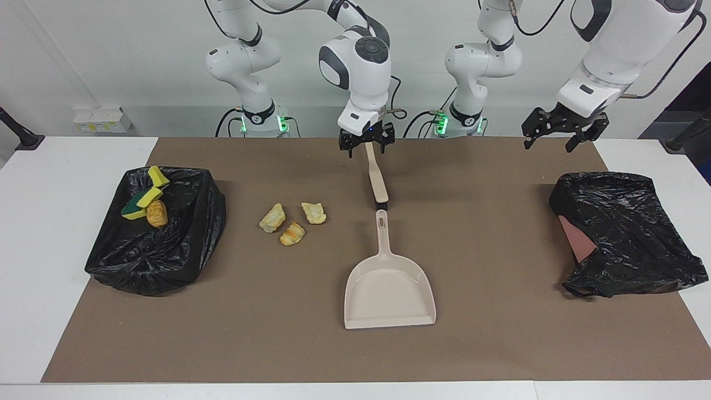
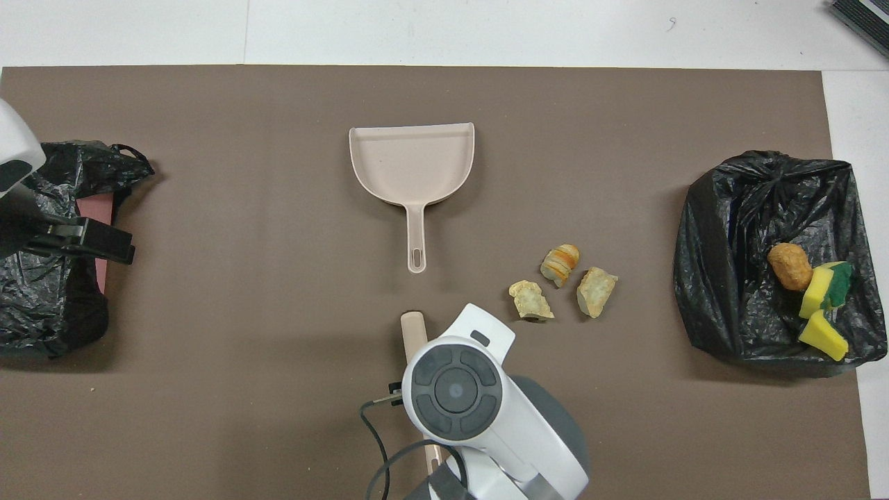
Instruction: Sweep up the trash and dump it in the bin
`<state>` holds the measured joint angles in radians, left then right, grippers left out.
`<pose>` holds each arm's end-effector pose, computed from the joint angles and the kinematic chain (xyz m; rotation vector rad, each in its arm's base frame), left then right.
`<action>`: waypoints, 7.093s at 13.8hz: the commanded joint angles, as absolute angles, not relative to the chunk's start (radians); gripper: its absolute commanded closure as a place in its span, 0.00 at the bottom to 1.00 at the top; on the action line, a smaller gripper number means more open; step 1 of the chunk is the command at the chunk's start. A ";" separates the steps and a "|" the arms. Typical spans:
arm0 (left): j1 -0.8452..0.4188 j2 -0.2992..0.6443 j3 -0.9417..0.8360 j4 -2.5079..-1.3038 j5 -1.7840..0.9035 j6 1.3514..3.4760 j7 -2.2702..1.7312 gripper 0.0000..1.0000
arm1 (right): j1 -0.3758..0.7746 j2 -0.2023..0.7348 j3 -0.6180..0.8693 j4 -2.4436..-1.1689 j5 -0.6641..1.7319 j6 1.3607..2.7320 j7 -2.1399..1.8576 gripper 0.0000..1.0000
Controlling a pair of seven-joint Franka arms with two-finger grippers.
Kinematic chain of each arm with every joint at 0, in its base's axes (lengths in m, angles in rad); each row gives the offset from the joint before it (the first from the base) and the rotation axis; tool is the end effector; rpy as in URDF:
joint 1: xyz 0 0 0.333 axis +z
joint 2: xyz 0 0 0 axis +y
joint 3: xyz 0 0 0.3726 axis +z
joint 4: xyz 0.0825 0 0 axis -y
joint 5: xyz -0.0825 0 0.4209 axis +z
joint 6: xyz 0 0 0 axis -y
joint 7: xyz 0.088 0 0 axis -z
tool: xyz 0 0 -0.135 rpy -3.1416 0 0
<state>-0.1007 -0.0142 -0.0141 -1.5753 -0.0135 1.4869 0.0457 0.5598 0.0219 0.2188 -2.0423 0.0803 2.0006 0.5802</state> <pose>0.5710 -0.0678 0.6522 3.1185 -0.2518 -0.1168 0.4082 0.4117 0.4373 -3.1076 -0.2534 0.1518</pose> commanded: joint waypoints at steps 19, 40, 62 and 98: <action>-0.537 0.370 -0.020 -1.609 -0.084 2.008 -0.443 0.00 | 0.683 0.040 0.216 -2.272 0.158 2.277 0.597 1.00; -0.552 0.465 -0.021 -1.612 -0.090 2.175 -0.448 0.51 | 0.068 -0.236 0.212 -2.384 -0.165 1.962 0.308 1.00; -0.425 -0.006 -0.012 -2.024 -0.075 1.887 0.263 1.00 | 0.017 -0.242 0.209 -2.322 -0.143 1.868 0.132 1.00; -0.492 0.015 -0.023 -2.220 0.013 2.187 0.799 1.00 | 0.196 -0.195 0.206 -2.180 0.293 1.853 0.285 1.00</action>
<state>-0.5178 0.0065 -0.0247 -2.2173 0.0445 2.1452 0.7743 0.1973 -0.1609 0.1957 -2.1668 0.3804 1.8825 0.1830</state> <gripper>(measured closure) 0.687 0.744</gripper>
